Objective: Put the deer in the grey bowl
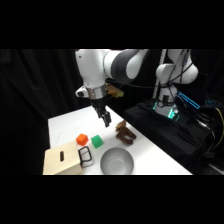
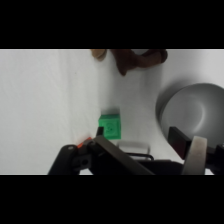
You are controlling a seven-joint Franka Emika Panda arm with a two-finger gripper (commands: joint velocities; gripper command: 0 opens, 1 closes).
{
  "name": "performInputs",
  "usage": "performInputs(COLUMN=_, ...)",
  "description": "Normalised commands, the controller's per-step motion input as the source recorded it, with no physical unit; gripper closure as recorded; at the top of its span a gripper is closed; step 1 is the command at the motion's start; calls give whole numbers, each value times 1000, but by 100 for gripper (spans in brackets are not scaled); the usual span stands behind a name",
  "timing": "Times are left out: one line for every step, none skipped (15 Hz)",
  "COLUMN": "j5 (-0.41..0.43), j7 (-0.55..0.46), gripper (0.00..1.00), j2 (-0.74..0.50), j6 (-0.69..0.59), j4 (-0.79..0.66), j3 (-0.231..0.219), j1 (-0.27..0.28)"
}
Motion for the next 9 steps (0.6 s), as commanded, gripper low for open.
performInputs(j5=-4, j7=-96, gripper=0, j2=-391, j6=335, j4=-580, j3=7, j1=-53)
performInputs(j5=1, j7=-109, gripper=0, j2=-423, j6=361, j4=-619, j3=4, j1=-58)
performInputs(j5=-21, j7=-112, gripper=0, j2=-450, j6=395, j4=-659, j3=-3, j1=-57)
performInputs(j5=-55, j7=-116, gripper=0, j2=-450, j6=423, j4=-669, j3=-11, j1=-56)
performInputs(j5=-77, j7=-142, gripper=0, j2=-426, j6=439, j4=-655, j3=-13, j1=-58)
performInputs(j5=-103, j7=-159, gripper=0, j2=-388, j6=427, j4=-610, j3=-11, j1=-56)
performInputs(j5=-156, j7=-158, gripper=0, j2=-318, j6=460, j4=-569, j3=-10, j1=-50)
performInputs(j5=-160, j7=-155, gripper=0, j2=-254, j6=505, j4=-514, j3=-12, j1=-54)
performInputs(j5=-110, j7=-209, gripper=0, j2=-194, j6=488, j4=-445, j3=-7, j1=-65)
